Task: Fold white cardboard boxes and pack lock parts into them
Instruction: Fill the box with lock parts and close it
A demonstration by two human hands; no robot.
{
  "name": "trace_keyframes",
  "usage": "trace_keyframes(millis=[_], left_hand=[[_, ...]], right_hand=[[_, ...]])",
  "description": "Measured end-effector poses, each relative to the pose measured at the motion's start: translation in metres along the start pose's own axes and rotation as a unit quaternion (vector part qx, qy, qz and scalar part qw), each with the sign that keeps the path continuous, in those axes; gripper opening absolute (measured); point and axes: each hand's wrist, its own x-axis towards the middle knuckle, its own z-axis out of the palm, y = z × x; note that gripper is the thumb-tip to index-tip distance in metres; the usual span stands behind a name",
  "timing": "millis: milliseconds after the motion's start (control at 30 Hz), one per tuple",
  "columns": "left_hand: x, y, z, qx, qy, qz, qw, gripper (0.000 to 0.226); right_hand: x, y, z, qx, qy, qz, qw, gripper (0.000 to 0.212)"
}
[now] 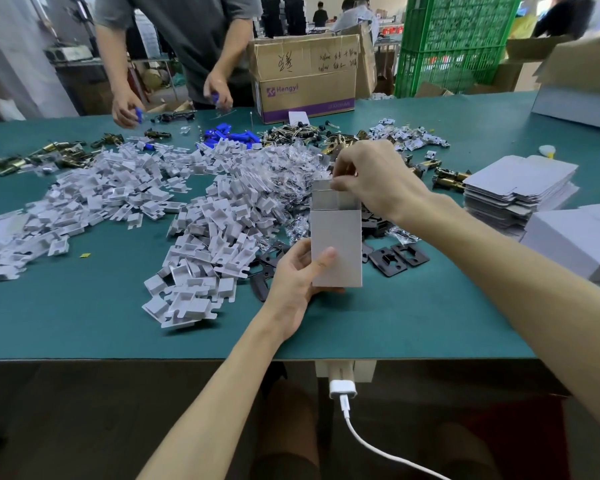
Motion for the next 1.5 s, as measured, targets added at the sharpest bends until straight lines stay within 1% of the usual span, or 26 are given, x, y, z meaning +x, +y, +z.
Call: trace_keyframes(millis=[100, 200, 267, 400, 533, 600, 700, 767, 833, 967, 1067, 1133, 1267, 1333, 1400, 1500], left_hand=[[0.000, 0.000, 0.000, 0.001, 0.008, -0.002, 1.000, 0.037], [0.000, 0.000, 0.000, 0.004, 0.012, -0.003, 1.000, 0.037], [0.000, -0.001, 0.000, 0.015, 0.006, -0.001, 1.000, 0.036], [0.000, -0.001, 0.001, 0.028, 0.003, -0.002, 1.000, 0.038], [0.001, -0.001, 0.000, 0.028, 0.011, -0.004, 1.000, 0.039], [0.001, 0.000, 0.000, 0.021, 0.020, -0.009, 1.000, 0.040], [0.002, 0.000, 0.001, -0.008, 0.043, -0.023, 0.999, 0.036], [0.004, 0.001, 0.001, -0.040, 0.068, -0.027, 0.996, 0.033], [0.005, 0.002, 0.001, -0.075, 0.097, -0.026, 0.992, 0.035], [0.006, 0.002, 0.001, -0.108, 0.124, -0.021, 0.986, 0.032], [0.007, 0.002, 0.001, -0.113, 0.132, -0.024, 0.984, 0.032], [0.008, 0.002, 0.001, -0.115, 0.146, -0.023, 0.982, 0.034], [0.009, 0.002, 0.001, -0.118, 0.166, -0.020, 0.979, 0.034], [0.009, 0.001, 0.001, -0.117, 0.167, -0.021, 0.979, 0.032], [0.010, 0.001, 0.000, -0.116, 0.167, -0.023, 0.979, 0.031], [0.010, 0.001, 0.000, -0.113, 0.164, -0.025, 0.980, 0.031]], right_hand=[[-0.001, -0.001, 0.003, -0.039, -0.016, -0.009, 0.999, 0.009], [-0.003, -0.003, 0.003, -0.084, -0.063, -0.019, 0.994, 0.003], [-0.003, -0.004, 0.004, -0.114, -0.083, -0.022, 0.990, 0.006], [-0.002, -0.005, 0.004, -0.151, -0.109, -0.014, 0.982, 0.018], [-0.002, -0.007, 0.003, -0.168, -0.115, -0.013, 0.979, 0.020], [-0.004, -0.008, 0.005, -0.164, -0.095, -0.015, 0.982, 0.023], [-0.006, -0.008, 0.009, -0.102, -0.005, -0.020, 0.995, 0.027], [-0.004, -0.003, 0.013, -0.058, 0.029, 0.006, 0.998, 0.030], [-0.003, 0.005, 0.020, -0.038, 0.010, 0.045, 0.998, 0.029], [-0.014, 0.025, 0.047, -0.044, -0.094, 0.083, 0.991, 0.019], [-0.024, 0.036, 0.071, -0.048, -0.130, 0.091, 0.986, 0.034], [-0.027, 0.038, 0.086, -0.058, -0.135, 0.089, 0.985, 0.042], [-0.023, 0.039, 0.108, -0.087, -0.092, 0.086, 0.988, 0.047], [-0.018, 0.039, 0.115, -0.113, -0.105, 0.082, 0.985, 0.051], [-0.012, 0.040, 0.119, -0.116, -0.128, 0.088, 0.981, 0.055], [-0.006, 0.044, 0.122, -0.094, -0.123, 0.102, 0.983, 0.047]])
